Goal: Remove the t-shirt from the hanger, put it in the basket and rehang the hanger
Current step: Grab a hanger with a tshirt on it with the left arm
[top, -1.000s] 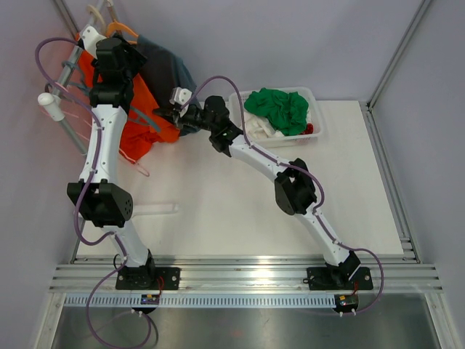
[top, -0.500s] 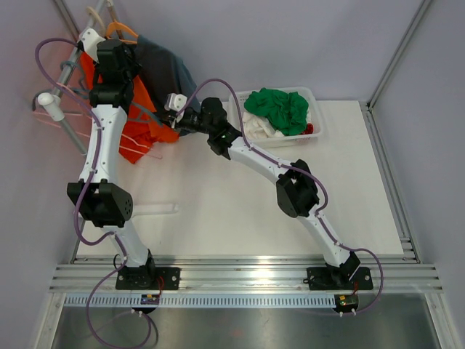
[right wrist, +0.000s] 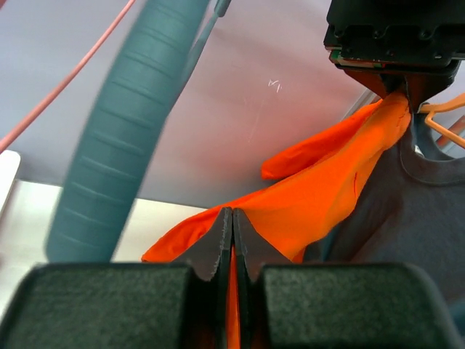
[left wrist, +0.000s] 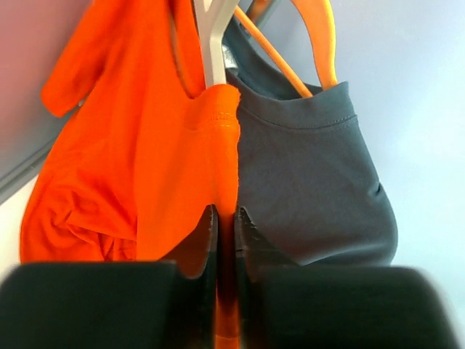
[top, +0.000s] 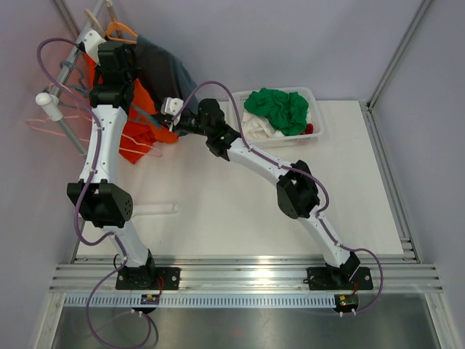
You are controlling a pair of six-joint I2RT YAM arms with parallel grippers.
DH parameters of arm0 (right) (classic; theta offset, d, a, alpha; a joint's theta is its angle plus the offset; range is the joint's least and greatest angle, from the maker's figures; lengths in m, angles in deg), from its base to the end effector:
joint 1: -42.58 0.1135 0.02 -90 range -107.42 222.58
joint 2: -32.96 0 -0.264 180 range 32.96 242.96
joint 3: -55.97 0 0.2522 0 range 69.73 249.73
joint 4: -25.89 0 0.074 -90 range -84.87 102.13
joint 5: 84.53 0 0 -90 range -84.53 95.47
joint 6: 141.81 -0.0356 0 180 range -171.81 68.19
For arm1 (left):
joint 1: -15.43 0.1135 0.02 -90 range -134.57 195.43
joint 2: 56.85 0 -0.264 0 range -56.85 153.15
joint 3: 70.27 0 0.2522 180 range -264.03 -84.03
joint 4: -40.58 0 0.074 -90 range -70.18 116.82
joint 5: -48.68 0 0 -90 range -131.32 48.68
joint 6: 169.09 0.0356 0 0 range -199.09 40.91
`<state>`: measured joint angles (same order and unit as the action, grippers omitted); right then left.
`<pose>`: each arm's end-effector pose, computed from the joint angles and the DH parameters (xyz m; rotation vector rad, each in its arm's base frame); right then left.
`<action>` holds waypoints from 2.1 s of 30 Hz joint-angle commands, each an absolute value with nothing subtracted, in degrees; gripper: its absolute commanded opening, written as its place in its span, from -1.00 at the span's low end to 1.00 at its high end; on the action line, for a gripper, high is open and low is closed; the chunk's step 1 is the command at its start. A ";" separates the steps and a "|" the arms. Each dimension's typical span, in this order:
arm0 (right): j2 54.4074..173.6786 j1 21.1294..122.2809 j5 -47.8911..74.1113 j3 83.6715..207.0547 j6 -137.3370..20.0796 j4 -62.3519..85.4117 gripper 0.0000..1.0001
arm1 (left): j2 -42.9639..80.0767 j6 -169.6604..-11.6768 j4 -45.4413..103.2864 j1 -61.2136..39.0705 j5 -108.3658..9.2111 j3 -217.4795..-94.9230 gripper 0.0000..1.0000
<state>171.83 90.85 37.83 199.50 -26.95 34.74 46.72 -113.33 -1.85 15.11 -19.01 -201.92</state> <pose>0.3661 0.4391 0.3320 -1.1788 0.7722 0.7161 0.4081 0.0112 0.4623 -0.7808 1.6249 -0.0754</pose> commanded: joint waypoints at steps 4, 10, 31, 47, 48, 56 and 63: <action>165.85 91.80 35.80 197.96 -25.10 35.41 -0.47 | 44.31 -113.02 -1.83 15.34 -18.46 -204.70 -1.00; 162.96 91.88 34.04 193.66 -24.66 37.96 0.41 | 44.05 -114.15 -0.61 15.34 -17.59 -207.34 -1.00; 151.27 91.71 28.23 178.89 -22.99 46.49 0.99 | 46.86 -103.17 21.28 8.13 1.30 -207.96 -1.00; 147.75 90.74 27.71 175.02 -24.30 48.60 0.99 | 45.28 -86.04 36.30 2.25 10.98 -197.87 -1.00; 147.57 90.66 27.79 174.85 -24.39 48.69 0.99 | 44.93 -85.42 37.79 2.07 11.15 -196.46 -1.00; 146.08 90.39 27.53 173.27 -24.57 48.69 0.99 | 47.47 -70.75 53.26 0.14 12.91 -197.94 -1.00; 144.32 90.04 26.83 171.68 -24.74 48.52 0.99 | 46.69 -55.46 74.07 -3.38 15.19 -191.71 -1.00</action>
